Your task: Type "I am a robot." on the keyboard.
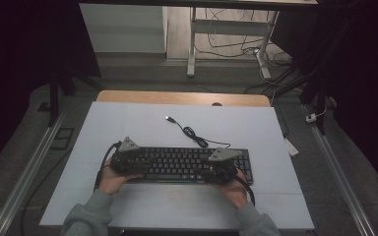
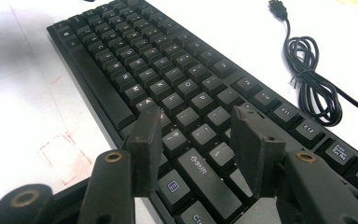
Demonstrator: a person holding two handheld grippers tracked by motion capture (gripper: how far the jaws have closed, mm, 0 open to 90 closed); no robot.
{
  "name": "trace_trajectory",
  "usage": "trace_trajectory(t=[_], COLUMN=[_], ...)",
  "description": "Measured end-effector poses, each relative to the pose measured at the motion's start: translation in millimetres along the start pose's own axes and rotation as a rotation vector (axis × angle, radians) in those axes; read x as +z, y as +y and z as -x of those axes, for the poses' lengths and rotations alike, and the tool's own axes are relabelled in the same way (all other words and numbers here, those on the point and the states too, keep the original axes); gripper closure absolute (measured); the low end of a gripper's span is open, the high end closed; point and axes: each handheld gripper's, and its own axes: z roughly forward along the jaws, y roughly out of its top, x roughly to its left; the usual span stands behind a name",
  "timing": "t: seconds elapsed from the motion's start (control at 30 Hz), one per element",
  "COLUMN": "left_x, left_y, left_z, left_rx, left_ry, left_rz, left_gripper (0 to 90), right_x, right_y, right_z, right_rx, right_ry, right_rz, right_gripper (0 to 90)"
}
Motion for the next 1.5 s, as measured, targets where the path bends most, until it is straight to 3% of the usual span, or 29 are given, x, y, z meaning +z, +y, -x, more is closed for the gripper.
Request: trace_trajectory(t=[0.33,1.0,1.13,1.37,1.5], left_x=[-7.2,-4.6,-3.6,-1.0,-0.7], left_y=[-12.2,-14.2,-14.4,-15.0,-15.1], left_z=[2.1,-2.3,-2.5,-1.8,-1.5], left_rx=[-0.003,-0.017,-0.018,-0.011,-0.008], left_ry=[0.000,0.004,0.003,0.002,0.001], left_rz=[-0.023,-0.038,-0.041,-0.053,-0.055], left_gripper=[39.6,38.5,38.3,37.8,37.7], right_x=[-1.5,2.0,4.5,14.8,24.4], right_y=[-1.0,7.5,10.3,17.9,20.7], right_z=[2.1,-5.1,-6.6,-10.5,-15.5], right_rx=[0.004,-0.005,0.002,0.003,-0.014], right_ry=[-0.007,0.006,0.004,0.057,0.063], right_rz=[-0.001,0.007,-0.002,-0.028,-0.058], right_gripper=[53.1,55.6,64.1,86.3,89.4])
